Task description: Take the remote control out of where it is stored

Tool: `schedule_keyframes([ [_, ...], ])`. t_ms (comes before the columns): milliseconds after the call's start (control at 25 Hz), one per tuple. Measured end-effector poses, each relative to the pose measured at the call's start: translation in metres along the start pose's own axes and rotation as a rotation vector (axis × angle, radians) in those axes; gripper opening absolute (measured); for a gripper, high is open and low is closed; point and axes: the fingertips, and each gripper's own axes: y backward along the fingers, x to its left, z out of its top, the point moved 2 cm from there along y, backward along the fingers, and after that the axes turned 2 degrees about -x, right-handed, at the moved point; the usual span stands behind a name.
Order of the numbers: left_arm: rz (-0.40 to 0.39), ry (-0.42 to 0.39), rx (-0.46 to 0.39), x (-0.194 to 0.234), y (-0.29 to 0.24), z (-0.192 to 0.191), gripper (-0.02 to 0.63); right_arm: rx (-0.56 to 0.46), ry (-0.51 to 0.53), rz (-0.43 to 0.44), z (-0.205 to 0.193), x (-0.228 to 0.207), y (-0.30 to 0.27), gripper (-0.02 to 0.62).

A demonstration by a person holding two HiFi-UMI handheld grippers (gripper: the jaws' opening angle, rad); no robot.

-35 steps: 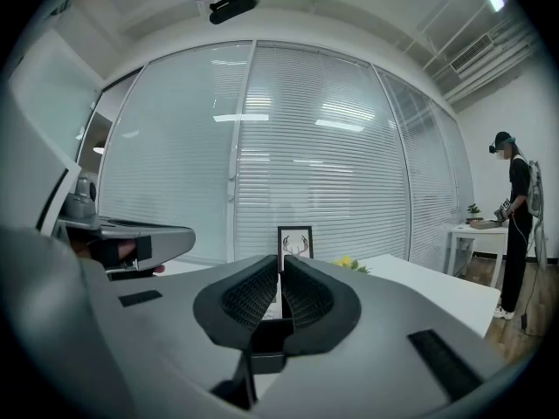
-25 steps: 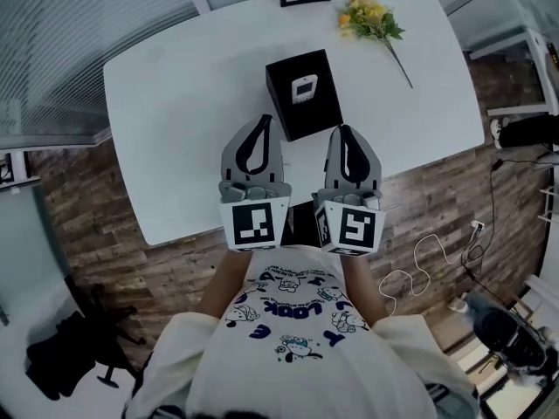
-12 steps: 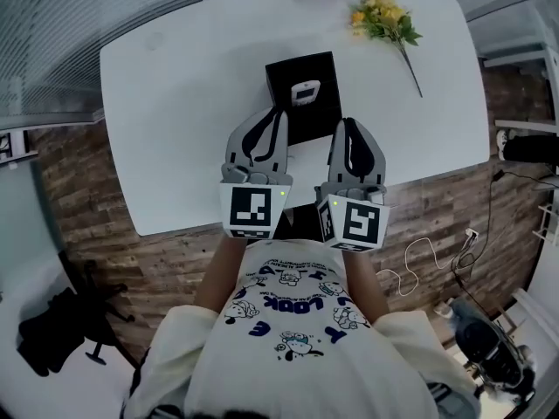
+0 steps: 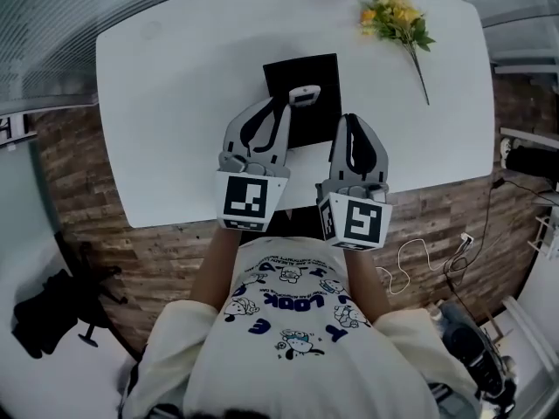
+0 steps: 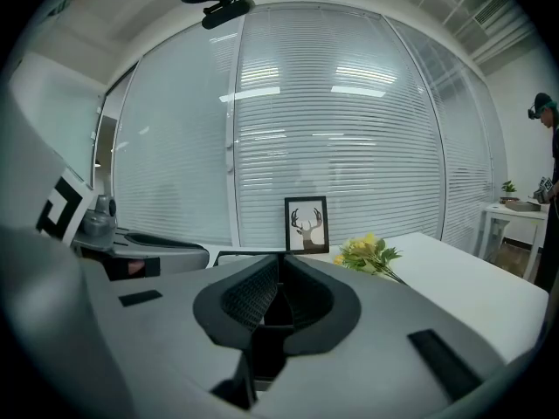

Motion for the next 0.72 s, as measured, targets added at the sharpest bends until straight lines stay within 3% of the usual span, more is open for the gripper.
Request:
schedule_keyframes([
  [80, -0.006, 0.009, 0.01, 0.0, -0.004, -0.003, 0.091, 0.005, -0.003, 0.004, -0.002, -0.004, -0.003, 0.041],
  [320, -0.055, -0.017, 0.051, -0.004, -0.019, -0.008, 0.144, 0.027, -0.013, 0.01, -0.008, -0.012, -0.011, 0.041],
  [720, -0.117, -0.05, 0.101, -0.01, -0.035, -0.01, 0.167, 0.056, -0.018, 0.03, -0.018, -0.022, -0.022, 0.041],
])
